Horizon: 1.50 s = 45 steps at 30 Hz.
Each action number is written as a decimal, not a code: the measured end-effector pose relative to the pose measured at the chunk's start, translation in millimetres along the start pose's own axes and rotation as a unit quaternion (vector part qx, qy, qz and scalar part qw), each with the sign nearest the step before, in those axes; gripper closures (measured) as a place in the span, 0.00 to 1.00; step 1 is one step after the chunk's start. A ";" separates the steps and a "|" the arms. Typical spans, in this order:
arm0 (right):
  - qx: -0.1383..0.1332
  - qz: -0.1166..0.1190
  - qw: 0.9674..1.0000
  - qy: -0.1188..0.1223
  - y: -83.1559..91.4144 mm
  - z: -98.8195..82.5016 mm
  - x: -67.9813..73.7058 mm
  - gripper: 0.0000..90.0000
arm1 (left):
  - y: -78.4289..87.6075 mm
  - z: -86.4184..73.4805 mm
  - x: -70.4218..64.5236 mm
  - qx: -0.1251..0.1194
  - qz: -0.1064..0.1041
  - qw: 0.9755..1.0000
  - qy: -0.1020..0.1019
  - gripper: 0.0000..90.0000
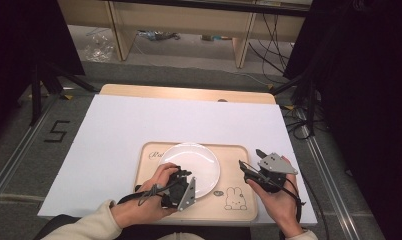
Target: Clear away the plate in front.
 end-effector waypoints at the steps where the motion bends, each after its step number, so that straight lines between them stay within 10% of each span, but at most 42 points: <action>1: -0.001 -0.001 1.000 -0.001 0.0 0.1 -0.2 0.37 | -0.2 0.0 1.6 -0.008 0.004 1.000 0.003 0.35; 9: -0.006 0.000 1.000 -0.008 -0.8 0.6 -0.3 0.37 | 3.7 -7.6 7.6 -0.040 0.008 0.997 0.060 0.32; 21: -0.010 0.003 1.000 -0.020 0.1 0.9 -2.4 0.37 | 12.4 -19.7 18.0 -0.101 0.009 0.984 0.146 0.28; 29: -0.010 0.005 1.000 -0.022 1.3 0.9 -2.9 0.36 | 17.1 -34.6 25.3 -0.132 0.010 0.968 0.213 0.27; 30: -0.011 0.004 1.000 -0.022 1.5 1.1 -3.1 0.36 | 17.6 -38.4 27.0 -0.139 0.014 0.963 0.231 0.27; 45: -0.009 0.004 1.000 -0.027 3.2 -1.1 -5.1 0.35 | 12.7 -76.4 43.0 -0.123 0.017 0.937 0.326 0.27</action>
Point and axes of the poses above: each handheld gripper's, and its own axes: y roughly backward along the jaws, z roughly out of its top, x roughly to its left, the point moved 9 cm from there along -y, roughly forward along the jaws, and after that the axes turned 2 degrees about -y, right-handed, at the moved point
